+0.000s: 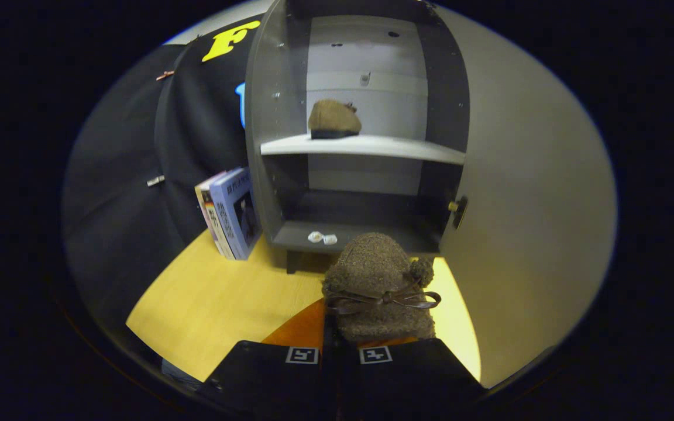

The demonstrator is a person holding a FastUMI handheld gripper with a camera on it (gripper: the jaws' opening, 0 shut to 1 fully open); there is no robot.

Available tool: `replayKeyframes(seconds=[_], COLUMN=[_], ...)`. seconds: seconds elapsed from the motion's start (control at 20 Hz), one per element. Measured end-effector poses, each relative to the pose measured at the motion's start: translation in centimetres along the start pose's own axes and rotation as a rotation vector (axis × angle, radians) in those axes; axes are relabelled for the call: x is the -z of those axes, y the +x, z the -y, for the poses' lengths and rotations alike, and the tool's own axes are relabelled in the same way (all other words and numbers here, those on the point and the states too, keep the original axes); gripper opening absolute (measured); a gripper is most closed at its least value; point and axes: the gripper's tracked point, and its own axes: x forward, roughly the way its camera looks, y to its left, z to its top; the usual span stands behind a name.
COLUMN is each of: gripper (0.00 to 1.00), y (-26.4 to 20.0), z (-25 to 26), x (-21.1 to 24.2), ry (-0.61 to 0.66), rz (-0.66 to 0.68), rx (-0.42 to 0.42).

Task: Open the shoe cabinet door, grab the shoes and put them into the shoe cabinet, then close the shoe cabinet door.

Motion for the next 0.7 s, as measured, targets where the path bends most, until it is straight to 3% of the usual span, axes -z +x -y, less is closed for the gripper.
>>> replayKeyframes(seconds=[0.35, 0.7], gripper=[0.11, 0.11], y=[-1.4, 4.8], z=[1.2, 4.5], x=[-13.4, -25.4], ry=[0.052, 0.008], rz=[0.032, 0.1], rx=[-0.048, 0.001])
